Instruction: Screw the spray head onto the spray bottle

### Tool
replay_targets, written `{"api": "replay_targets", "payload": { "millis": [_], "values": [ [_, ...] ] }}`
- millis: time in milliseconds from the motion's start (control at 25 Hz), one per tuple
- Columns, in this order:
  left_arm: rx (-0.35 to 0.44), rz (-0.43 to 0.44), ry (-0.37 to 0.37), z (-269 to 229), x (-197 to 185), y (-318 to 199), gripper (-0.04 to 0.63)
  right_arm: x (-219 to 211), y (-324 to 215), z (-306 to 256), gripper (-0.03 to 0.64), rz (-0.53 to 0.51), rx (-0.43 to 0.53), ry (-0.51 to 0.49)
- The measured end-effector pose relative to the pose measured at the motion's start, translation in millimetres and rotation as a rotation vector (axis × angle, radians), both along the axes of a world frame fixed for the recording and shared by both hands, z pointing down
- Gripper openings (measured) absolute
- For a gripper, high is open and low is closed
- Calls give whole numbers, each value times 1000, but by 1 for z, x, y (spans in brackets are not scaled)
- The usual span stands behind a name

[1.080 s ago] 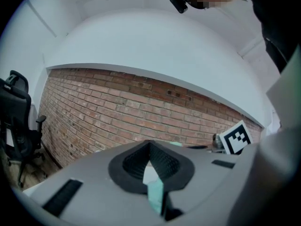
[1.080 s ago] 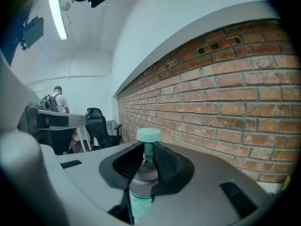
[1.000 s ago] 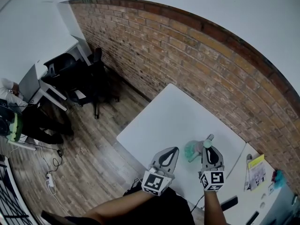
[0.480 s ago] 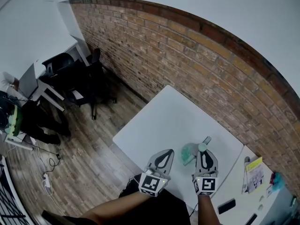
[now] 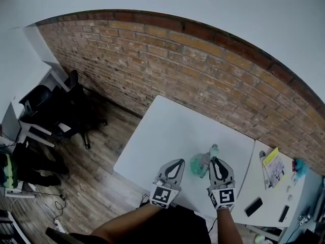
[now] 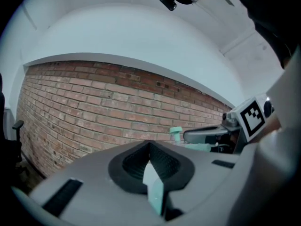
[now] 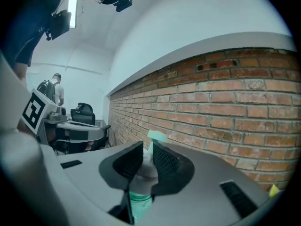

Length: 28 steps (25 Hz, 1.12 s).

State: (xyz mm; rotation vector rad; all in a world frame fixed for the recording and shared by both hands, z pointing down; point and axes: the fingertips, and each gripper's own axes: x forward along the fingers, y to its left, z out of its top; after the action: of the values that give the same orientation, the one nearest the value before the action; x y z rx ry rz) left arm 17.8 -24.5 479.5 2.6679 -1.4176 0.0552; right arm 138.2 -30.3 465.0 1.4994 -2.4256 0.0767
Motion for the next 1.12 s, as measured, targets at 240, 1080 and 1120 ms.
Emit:
{"api": "replay_targets", "payload": {
  "millis": [240, 1080, 1120],
  "values": [
    [-57, 54, 19, 16, 4, -5, 2, 2, -3, 3, 58, 35, -4, 13],
    [-55, 296, -27, 36, 58, -10, 2, 6, -8, 4, 57, 55, -31, -26],
    [-55, 301, -29, 37, 60, -9, 2, 7, -9, 3, 57, 53, -40, -29]
  ]
}}
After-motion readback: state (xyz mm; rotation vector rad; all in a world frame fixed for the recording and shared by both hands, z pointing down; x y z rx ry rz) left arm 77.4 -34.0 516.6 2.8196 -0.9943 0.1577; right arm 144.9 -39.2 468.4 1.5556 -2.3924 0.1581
